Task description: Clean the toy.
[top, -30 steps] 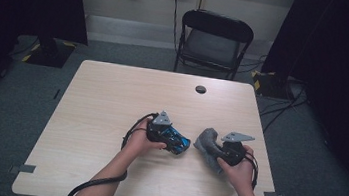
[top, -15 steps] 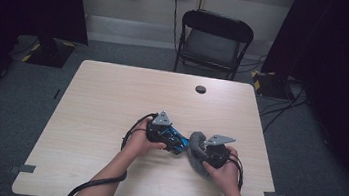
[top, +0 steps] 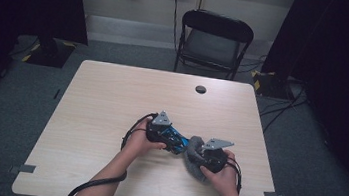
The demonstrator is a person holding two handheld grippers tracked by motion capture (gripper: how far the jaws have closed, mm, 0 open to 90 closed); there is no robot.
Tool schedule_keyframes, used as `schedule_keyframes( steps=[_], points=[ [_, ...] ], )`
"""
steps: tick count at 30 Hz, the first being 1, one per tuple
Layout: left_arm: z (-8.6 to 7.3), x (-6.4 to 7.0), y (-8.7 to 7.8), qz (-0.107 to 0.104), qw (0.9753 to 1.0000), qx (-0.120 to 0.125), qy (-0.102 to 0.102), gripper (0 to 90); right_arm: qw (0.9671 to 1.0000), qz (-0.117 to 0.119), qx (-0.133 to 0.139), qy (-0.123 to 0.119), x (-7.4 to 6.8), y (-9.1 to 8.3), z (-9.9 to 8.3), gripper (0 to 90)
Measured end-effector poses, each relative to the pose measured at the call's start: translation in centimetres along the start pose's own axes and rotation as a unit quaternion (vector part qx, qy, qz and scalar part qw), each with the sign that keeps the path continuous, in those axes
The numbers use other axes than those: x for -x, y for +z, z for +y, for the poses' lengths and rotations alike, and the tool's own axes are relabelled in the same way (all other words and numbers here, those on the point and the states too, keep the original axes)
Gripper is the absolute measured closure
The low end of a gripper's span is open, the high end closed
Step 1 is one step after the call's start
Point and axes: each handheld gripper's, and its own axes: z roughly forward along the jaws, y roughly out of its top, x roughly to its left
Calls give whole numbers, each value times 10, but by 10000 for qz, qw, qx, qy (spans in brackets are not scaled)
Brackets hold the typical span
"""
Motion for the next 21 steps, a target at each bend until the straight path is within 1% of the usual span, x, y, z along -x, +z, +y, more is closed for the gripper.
schedule_keyframes(
  steps=[12, 14, 21],
  points=[
    [0, 0, 0, 35, 10000, 15, -3, 135, 9993, 344, -11, -139, -19, 2, 0, 754],
    [-1, 1, 0, 37, 10000, 23, -14, 135, 9988, 463, -10, -144, -21, 3, 0, 754],
    [-1, 1, 0, 39, 10000, 20, -8, 135, 9973, 682, -21, -281, -32, 8, 3, 754]
  ],
)
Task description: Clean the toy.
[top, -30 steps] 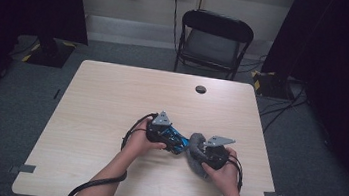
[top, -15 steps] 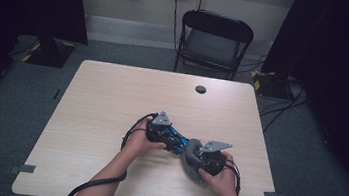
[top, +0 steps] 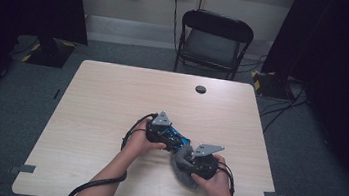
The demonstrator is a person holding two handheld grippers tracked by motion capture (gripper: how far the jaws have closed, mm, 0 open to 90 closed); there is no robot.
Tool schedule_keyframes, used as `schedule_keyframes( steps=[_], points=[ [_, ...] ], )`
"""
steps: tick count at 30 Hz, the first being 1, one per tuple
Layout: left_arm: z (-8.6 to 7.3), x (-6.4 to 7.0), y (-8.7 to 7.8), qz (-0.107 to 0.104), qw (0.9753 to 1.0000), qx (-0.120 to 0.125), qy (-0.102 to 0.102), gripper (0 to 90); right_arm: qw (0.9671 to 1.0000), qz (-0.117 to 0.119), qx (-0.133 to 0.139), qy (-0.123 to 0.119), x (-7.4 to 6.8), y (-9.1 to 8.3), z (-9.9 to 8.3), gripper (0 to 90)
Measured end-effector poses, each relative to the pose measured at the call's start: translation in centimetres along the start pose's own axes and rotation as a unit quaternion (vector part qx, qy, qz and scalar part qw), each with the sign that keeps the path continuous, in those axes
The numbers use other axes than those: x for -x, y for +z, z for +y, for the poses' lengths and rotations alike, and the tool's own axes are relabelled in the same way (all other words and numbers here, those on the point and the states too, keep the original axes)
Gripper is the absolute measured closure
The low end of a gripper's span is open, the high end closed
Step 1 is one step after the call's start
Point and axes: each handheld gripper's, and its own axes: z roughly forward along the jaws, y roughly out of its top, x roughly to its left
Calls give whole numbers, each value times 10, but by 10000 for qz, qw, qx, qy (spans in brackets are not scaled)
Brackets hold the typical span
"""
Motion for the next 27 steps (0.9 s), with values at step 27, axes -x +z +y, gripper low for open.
schedule_keyframes(
  steps=[27],
  points=[
    [0, 1, 0, -27, 10000, 24, -4, 137, 9983, 471, -186, -295, 3, -1, 6, 751]
  ],
)
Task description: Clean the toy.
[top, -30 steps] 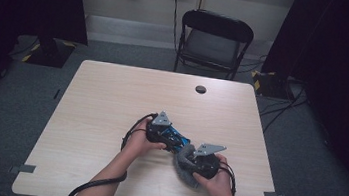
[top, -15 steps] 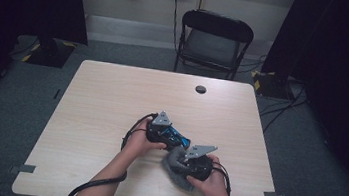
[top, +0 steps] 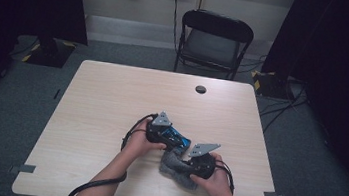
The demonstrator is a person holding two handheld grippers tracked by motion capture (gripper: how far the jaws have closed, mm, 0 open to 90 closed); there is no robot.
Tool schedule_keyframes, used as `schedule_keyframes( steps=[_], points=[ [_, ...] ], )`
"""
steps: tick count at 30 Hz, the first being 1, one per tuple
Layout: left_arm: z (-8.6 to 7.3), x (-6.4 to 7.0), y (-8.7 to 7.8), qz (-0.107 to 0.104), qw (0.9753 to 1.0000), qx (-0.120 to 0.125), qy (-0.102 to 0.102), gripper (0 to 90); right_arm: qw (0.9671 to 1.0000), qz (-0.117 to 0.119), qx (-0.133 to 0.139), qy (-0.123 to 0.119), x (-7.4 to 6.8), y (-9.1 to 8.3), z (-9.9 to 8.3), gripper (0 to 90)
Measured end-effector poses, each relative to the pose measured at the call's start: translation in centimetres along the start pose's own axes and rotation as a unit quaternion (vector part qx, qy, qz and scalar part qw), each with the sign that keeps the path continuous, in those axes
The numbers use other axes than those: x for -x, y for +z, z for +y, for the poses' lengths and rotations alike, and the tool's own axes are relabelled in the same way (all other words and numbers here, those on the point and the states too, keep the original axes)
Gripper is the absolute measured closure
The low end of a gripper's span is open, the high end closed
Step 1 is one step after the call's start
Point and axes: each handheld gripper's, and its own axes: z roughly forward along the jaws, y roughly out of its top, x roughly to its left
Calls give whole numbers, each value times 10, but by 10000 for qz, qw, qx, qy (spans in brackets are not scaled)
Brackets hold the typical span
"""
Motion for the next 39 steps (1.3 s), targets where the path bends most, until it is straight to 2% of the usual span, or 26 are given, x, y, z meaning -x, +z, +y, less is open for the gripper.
schedule_keyframes(
  steps=[9, 13, 18, 20, 26, 29, 33, 34, 37, 39],
  points=[
    [9, -2, 0, -4, 9996, -281, -41, 157, 9998, -152, 23, 119, 15, -23, -7, 748],
    [10, -2, -3, 2, 9996, -285, 37, 189, 9997, -205, -8, 148, 19, -27, -10, 747],
    [9, -3, -10, 6, 9998, -202, 12, 177, 9995, -213, 51, 212, 21, -29, -12, 744],
    [8, -3, -13, 6, 9998, -200, -89, 173, 9995, -219, 41, 213, 22, -31, -12, 742],
    [9, 2, -19, 46, 9997, -224, -42, 171, 9988, -396, 65, 286, 31, -46, -12, 744],
    [8, 3, -20, 59, 9998, -189, 26, 169, 9977, -553, 85, 389, 40, -55, -15, 744],
    [6, 3, -18, 45, 9999, -160, -2, 159, 9948, -827, 114, 590, 53, -66, -16, 744],
    [6, 2, -17, 37, 9998, -176, -20, 158, 9941, -875, 133, 627, 57, -68, -16, 744],
    [5, 1, -16, 59, 9997, -206, 137, 157, 9914, -1029, 163, 789, 68, -71, -17, 744],
    [3, 0, -14, 84, 9995, -283, 113, 158, 9897, -1092, 214, 906, 76, -72, -17, 744]
  ],
)
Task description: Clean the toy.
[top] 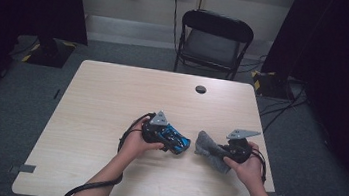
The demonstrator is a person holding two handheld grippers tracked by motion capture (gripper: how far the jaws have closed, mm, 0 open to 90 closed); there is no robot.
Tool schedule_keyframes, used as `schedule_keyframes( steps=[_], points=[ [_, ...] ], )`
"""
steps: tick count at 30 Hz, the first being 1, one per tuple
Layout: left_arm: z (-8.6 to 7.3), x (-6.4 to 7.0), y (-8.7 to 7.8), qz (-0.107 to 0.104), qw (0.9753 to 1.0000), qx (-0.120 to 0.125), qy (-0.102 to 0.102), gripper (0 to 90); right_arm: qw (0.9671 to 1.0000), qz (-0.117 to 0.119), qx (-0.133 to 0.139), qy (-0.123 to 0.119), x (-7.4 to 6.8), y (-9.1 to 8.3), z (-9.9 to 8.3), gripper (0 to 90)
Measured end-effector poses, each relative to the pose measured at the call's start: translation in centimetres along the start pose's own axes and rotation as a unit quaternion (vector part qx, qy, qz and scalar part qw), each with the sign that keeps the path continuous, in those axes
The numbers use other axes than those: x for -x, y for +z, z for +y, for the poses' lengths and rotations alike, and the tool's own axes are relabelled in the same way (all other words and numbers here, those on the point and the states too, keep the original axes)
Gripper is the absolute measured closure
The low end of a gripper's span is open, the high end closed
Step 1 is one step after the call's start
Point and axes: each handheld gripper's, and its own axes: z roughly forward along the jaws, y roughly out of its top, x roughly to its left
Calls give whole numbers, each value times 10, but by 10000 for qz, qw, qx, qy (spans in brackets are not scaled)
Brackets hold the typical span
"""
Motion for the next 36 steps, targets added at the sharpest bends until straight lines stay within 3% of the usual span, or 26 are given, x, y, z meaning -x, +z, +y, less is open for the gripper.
schedule_keyframes(
  steps=[4, 6, 8, 18, 31, 36],
  points=[
    [-3, -3, 1, 59, 10000, 4, 77, 147, 9998, -132, 53, 154, 10, 5, 4, 744],
    [-3, -3, 3, 59, 10000, -2, 6, 129, 9997, -194, 39, 162, 12, 10, 8, 744],
    [-3, -4, 4, 55, 9999, -23, -109, 94, 9995, -271, 29, 176, 14, 15, 12, 744],
    [-8, -6, 4, 5, 9998, 180, -52, 84, 9980, -545, 166, 288, 14, 42, 40, 744],
    [-8, -5, 5, 2, 9998, 170, -45, 86, 9987, -439, 185, 203, 3, 90, 73, 743],
    [-9, -5, 4, -1, 9998, 186, -48, 90, 9984, -522, 200, 47, -1, 105, 86, 742]
  ],
)
